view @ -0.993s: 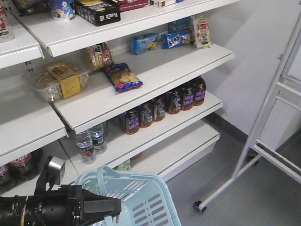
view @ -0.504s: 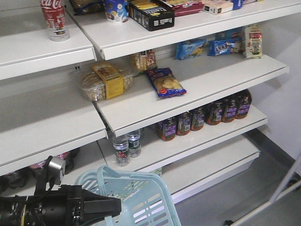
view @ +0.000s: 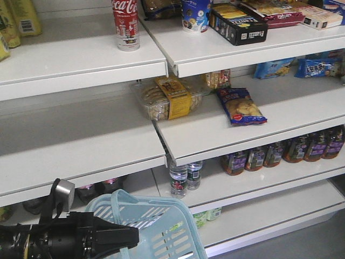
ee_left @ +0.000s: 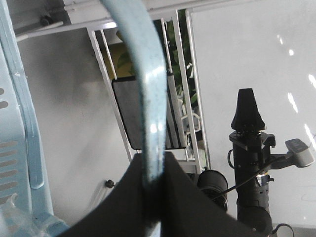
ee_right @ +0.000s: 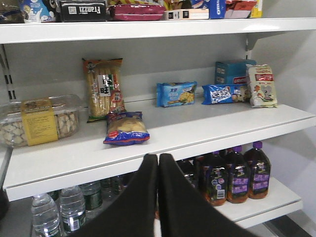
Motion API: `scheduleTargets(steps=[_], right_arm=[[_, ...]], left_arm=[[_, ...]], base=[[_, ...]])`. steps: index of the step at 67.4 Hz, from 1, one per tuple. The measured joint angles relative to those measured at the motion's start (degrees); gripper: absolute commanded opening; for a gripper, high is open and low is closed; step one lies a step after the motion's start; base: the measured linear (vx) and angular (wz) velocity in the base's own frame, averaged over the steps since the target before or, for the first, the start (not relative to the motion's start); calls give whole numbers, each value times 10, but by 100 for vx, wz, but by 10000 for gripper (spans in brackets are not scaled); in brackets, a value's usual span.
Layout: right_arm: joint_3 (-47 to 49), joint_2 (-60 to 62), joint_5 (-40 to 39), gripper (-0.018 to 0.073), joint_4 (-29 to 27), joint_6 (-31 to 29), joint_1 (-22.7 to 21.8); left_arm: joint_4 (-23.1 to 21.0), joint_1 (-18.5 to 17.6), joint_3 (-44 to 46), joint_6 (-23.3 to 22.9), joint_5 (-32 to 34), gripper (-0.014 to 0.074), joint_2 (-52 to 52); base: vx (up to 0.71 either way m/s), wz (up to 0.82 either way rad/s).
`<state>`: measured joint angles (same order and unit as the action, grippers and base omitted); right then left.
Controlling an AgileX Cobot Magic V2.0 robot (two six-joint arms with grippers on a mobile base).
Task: Place coke in basket with both arms
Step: 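Turn the base toward the white drink shelves holding the basket, then stop at the shelf and raise the right gripper toward the upper shelf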
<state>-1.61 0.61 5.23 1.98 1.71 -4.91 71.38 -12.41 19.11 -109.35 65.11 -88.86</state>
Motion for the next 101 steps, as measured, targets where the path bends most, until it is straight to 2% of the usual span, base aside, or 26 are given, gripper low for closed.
scheduleTargets(steps=[101], right_arm=[[0, 0, 0, -10, 0, 0, 0]], left_arm=[[0, 0, 0, 0, 0, -6, 0]], base=[[6, 21]])
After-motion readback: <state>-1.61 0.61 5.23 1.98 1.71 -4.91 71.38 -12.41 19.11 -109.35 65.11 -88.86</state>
